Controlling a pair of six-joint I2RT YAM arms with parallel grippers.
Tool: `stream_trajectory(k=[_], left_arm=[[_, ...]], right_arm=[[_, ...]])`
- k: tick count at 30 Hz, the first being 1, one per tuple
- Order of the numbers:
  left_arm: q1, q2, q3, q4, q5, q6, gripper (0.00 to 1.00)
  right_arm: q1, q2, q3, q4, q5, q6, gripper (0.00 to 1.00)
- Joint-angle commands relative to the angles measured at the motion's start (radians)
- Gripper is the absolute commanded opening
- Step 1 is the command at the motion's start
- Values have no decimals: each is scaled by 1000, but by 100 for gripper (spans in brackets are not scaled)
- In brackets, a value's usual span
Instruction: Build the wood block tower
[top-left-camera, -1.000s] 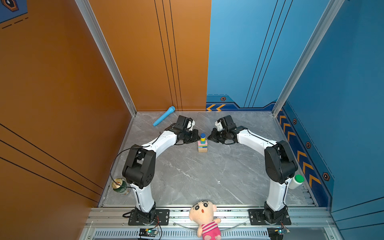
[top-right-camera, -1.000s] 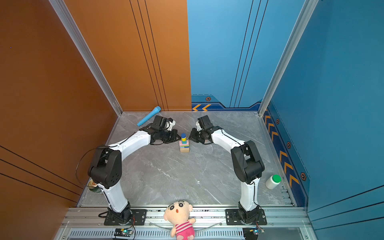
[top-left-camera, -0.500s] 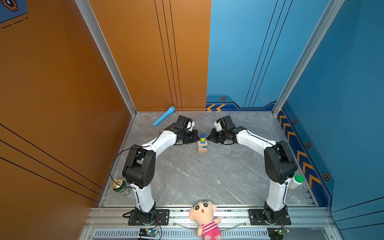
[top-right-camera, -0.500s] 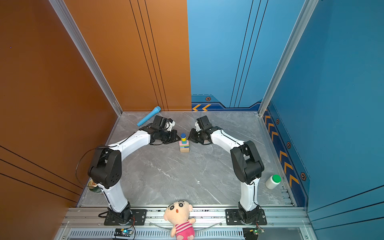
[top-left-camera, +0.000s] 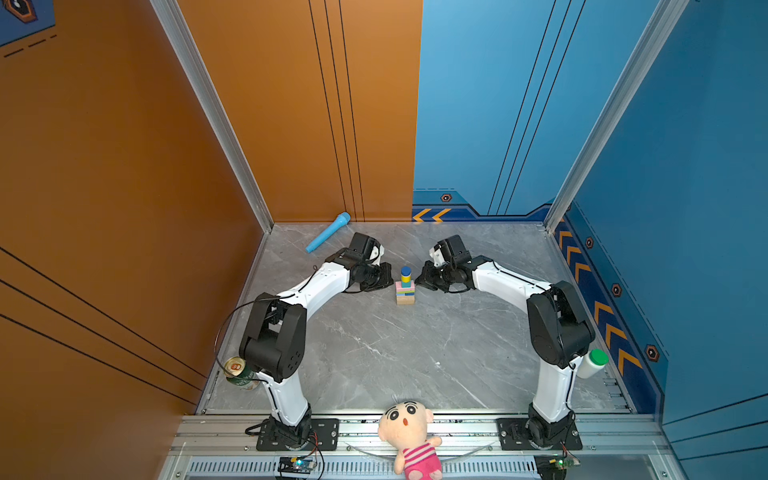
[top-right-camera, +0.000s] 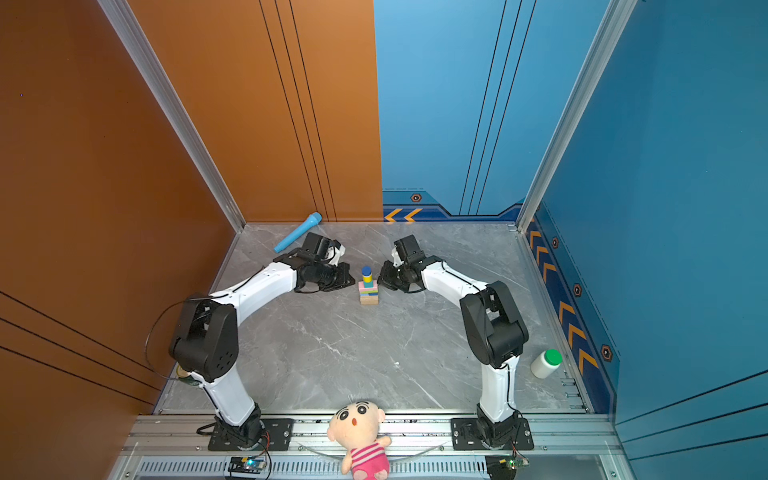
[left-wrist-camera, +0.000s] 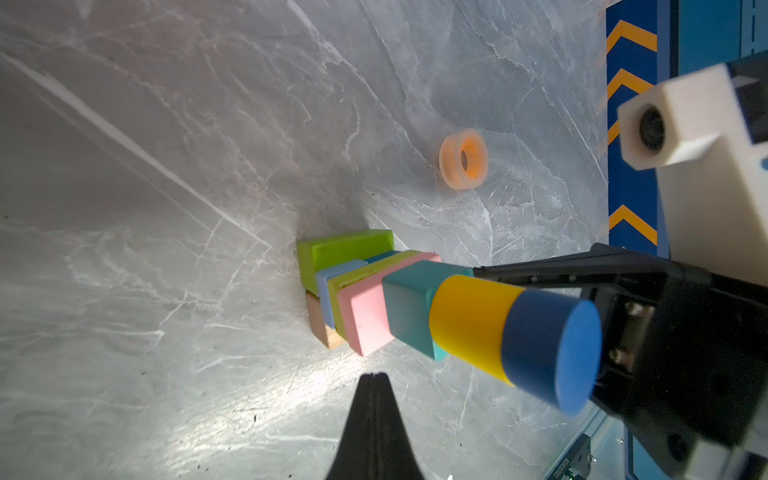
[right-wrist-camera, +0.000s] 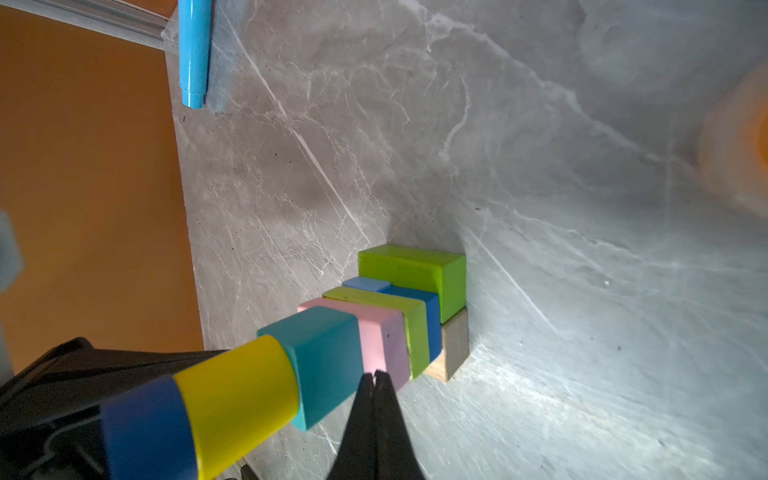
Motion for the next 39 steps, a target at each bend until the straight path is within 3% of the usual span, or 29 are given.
stream_trajectory(k=[1, 39], left_arm=[[8, -35, -33, -36, -23, 24, 0], [-2, 140, 89, -34, 17, 15, 0]], right_arm=[[-14, -45, -19, 6, 8, 1, 0], [-23, -36, -44, 32, 4, 20, 0]])
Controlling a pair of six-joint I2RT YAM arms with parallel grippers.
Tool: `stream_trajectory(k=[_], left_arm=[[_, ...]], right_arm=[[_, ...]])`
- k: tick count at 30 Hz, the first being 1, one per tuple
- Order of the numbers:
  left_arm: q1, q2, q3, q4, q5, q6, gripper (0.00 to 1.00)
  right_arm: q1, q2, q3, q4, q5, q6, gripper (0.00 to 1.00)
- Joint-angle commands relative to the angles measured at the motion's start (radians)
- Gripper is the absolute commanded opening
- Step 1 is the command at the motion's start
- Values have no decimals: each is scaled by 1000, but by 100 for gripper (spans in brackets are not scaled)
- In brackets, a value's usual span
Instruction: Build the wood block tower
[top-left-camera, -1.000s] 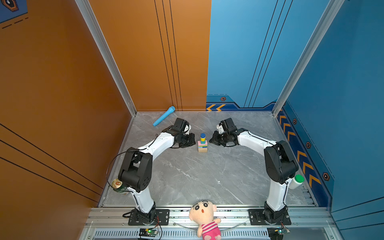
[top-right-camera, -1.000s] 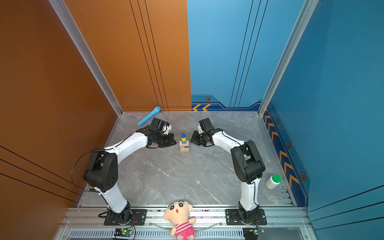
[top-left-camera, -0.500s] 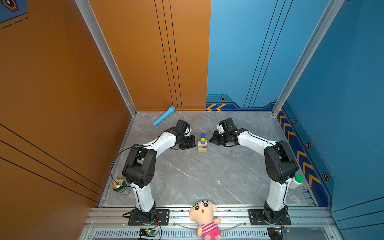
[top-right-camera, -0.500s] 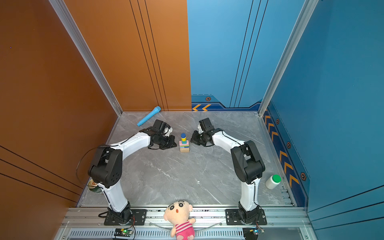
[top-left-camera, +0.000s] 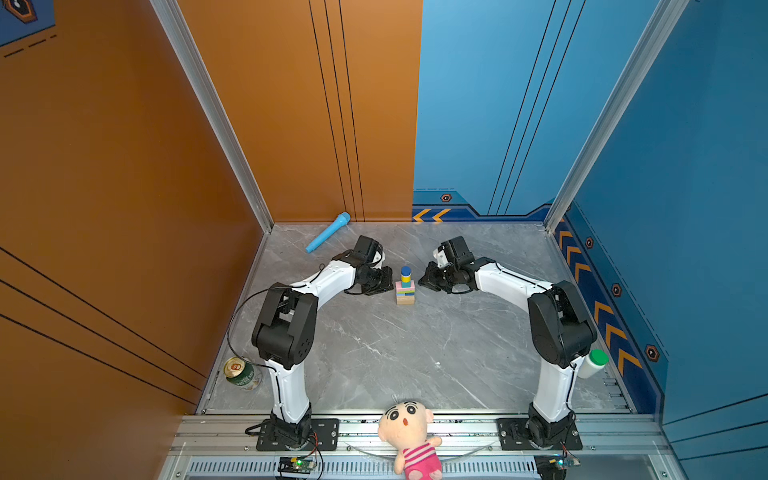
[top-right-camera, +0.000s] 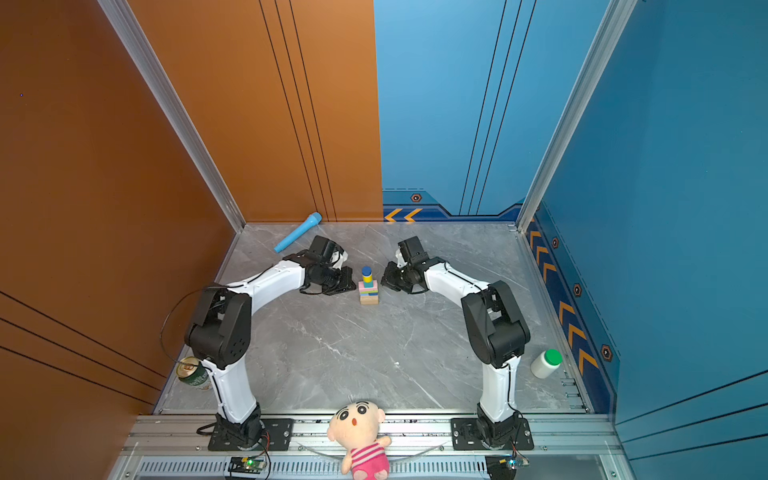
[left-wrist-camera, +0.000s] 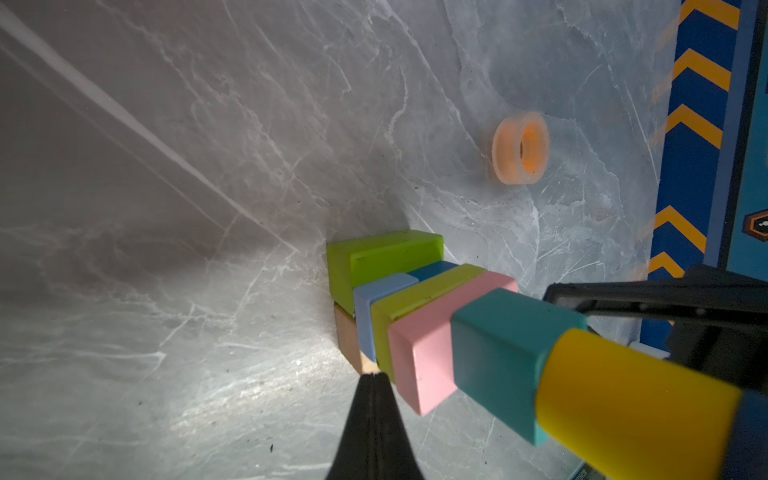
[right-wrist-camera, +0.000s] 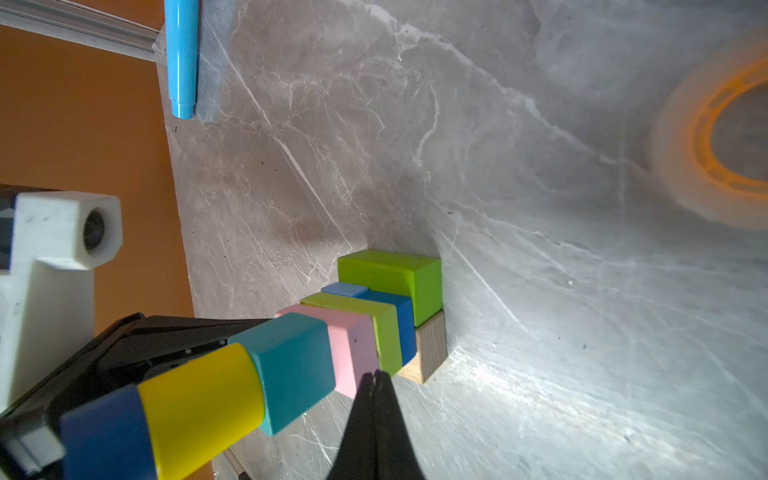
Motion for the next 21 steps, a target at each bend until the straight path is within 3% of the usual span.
stream_trajectory(k=[1, 21], left_arm=[[-1, 17, 39, -17, 18, 16, 0], [-7, 49, 74, -18, 27, 15, 0]], right_arm=[[-5, -33, -16, 14, 5, 16, 0], [-4, -38, -26, 13, 7, 18, 0]])
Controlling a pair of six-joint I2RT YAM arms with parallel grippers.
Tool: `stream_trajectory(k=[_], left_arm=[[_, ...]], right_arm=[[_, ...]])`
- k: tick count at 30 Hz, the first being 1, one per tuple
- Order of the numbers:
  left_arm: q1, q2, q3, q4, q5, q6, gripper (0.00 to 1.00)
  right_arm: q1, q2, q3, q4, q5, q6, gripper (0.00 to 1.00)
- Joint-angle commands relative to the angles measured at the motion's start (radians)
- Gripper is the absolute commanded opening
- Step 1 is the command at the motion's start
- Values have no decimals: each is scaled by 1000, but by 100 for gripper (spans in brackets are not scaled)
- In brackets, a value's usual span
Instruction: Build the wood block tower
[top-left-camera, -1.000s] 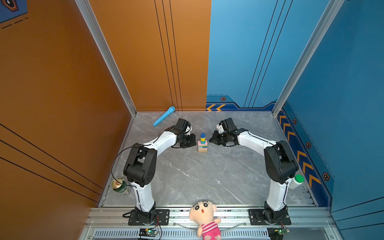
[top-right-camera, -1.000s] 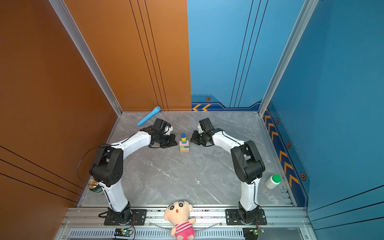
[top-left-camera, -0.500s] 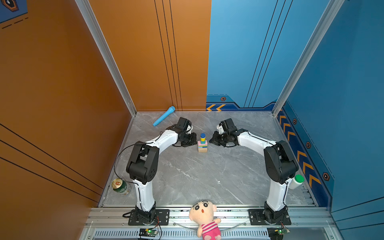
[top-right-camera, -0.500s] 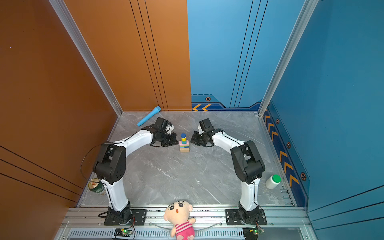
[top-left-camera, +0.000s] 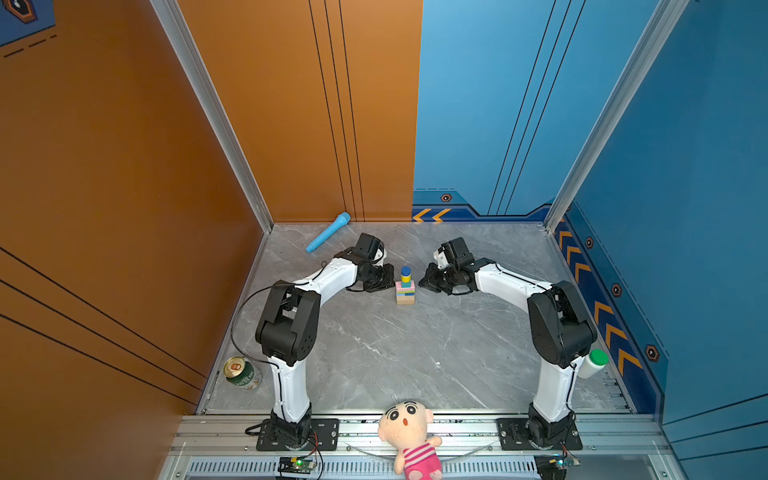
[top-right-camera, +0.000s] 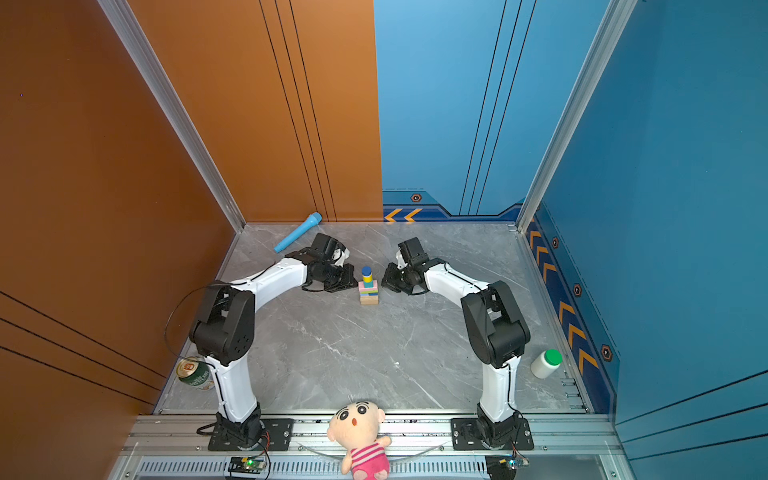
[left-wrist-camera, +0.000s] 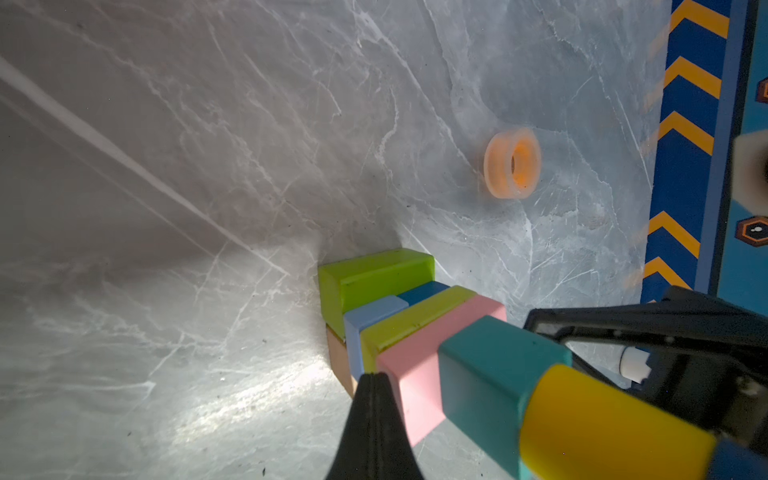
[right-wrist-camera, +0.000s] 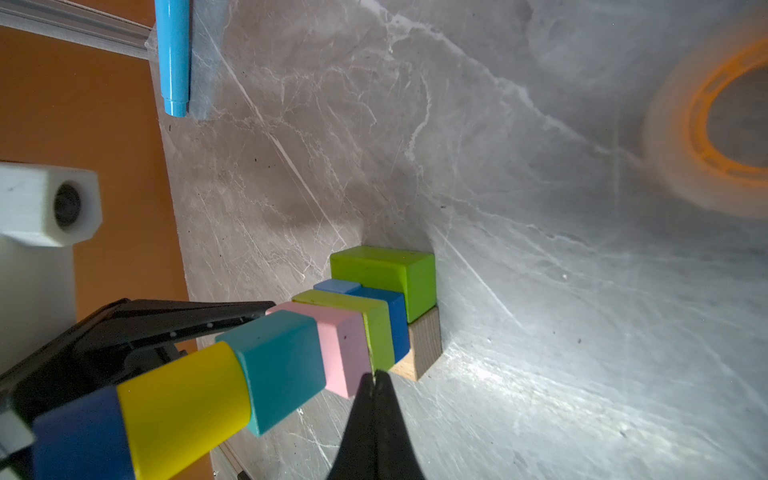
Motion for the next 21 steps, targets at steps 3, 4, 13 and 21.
stream_trajectory(k=[3, 4, 13, 21], left_arm=[[-5, 17, 30, -18, 24, 14, 0], [-5, 18, 32, -18, 24, 14, 0], [-7, 23, 36, -18, 26, 14, 0], [-8, 32, 45, -18, 29, 13, 0]], right_arm=[[-3, -39, -18, 13, 7, 14, 0], [-3, -39, -19, 13, 7, 14, 0], [-3, -40, -19, 12, 7, 14, 0], [-5, -39, -19, 11, 7, 14, 0]])
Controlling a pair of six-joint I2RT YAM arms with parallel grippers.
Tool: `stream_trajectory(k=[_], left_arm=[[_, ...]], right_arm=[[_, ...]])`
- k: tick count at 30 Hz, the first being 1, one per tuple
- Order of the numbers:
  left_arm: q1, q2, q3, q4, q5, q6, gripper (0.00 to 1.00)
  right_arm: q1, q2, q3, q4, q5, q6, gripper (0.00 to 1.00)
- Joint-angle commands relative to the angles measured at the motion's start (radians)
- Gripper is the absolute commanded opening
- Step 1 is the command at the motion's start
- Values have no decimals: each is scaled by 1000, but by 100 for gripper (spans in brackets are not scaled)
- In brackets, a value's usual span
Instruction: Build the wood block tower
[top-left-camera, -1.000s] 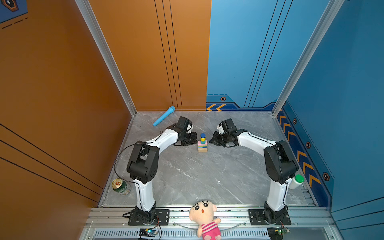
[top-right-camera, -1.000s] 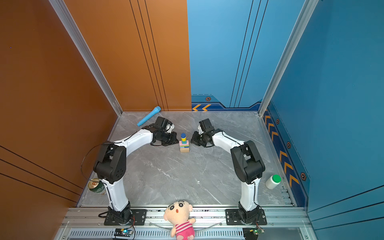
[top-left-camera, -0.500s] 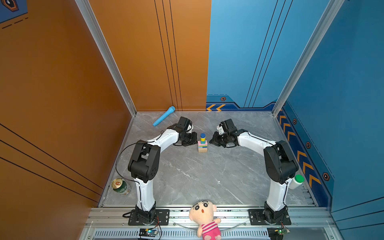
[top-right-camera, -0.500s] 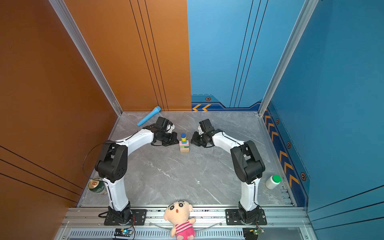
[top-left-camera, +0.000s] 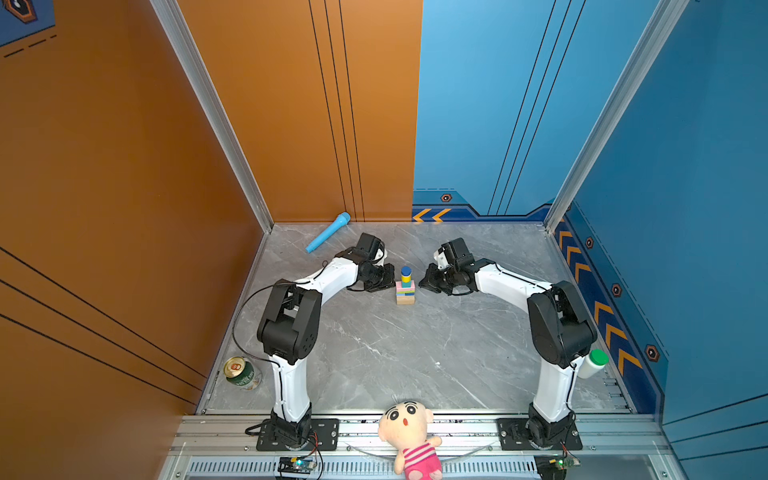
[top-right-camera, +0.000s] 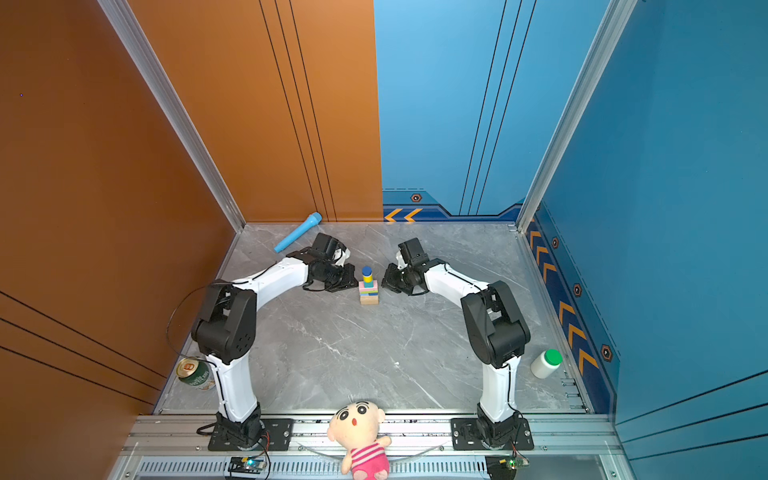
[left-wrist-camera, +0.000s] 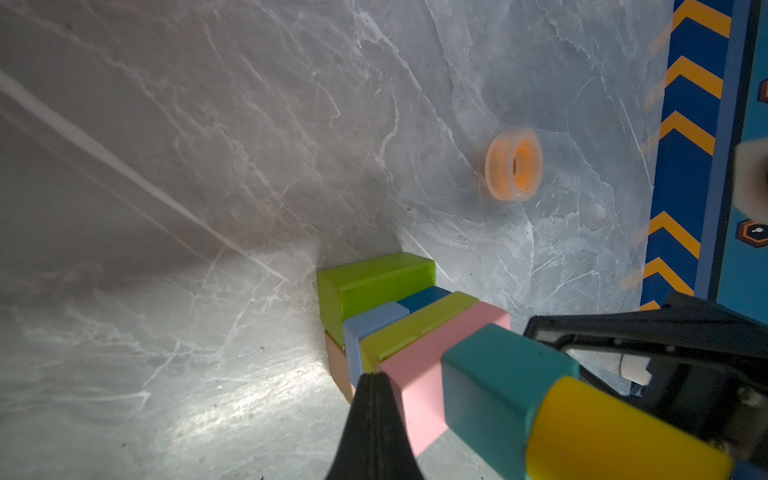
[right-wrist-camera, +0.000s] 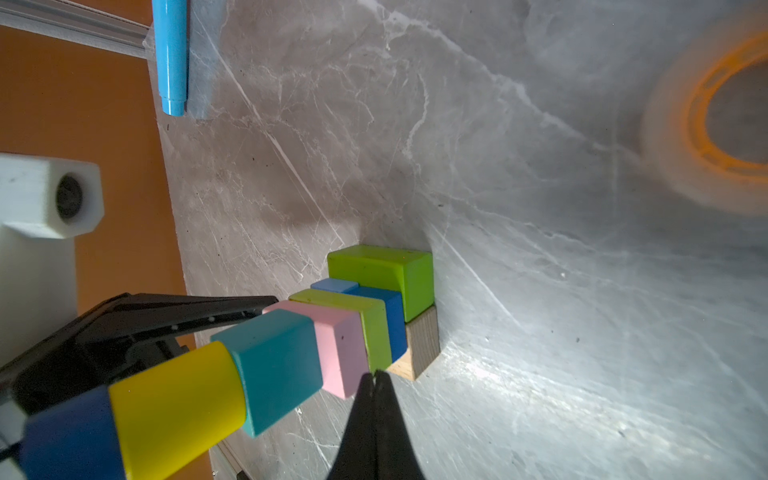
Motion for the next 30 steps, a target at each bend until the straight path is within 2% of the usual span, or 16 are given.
stream_trajectory(k=[1, 30], left_arm=[[-7, 19, 33, -18, 25, 12, 0], [6, 13, 20, -18, 14, 14, 0]], right_arm=[[-5, -38, -13, 8, 7, 14, 0], [6, -37, -19, 8, 5, 19, 0]])
